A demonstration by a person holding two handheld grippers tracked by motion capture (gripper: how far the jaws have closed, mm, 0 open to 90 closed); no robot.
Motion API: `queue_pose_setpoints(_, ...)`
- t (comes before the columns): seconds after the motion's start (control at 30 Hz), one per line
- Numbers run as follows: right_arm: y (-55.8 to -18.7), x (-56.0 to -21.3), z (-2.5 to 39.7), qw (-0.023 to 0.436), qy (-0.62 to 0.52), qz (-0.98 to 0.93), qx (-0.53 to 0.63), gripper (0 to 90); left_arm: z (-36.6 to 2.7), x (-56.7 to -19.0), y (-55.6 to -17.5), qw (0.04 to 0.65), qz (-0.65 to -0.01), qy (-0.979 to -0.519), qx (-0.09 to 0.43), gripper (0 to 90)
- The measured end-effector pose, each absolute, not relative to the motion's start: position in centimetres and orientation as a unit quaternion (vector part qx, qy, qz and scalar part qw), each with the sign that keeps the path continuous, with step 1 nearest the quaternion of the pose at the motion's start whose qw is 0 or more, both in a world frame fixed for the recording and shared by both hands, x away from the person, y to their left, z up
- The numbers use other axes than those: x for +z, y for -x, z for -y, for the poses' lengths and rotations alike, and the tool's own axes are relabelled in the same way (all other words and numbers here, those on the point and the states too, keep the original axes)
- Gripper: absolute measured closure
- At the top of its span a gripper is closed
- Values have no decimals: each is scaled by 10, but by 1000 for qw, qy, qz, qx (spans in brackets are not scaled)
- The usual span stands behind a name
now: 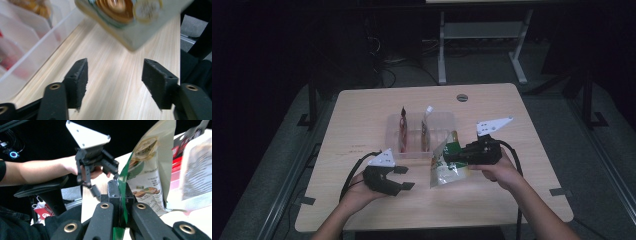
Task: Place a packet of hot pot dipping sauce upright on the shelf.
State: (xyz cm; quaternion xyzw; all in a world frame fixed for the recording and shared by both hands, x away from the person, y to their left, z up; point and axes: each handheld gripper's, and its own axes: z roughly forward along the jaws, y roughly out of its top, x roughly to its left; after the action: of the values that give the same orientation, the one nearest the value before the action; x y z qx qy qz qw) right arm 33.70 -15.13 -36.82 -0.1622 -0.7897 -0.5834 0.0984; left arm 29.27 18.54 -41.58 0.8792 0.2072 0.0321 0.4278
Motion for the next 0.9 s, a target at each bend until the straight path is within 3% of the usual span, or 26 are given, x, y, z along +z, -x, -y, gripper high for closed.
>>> queue_pose_setpoints(0.4, -358, -352, 164, 72, 182, 787, -585, 900, -210, -429, -289, 403, -233, -884, 39, 165)
queue_pose_setpoints(0.9, -389, -334, 172, 45, 199, 786, -584, 900, -211, -432, -293, 393, -231, -889, 37, 164)
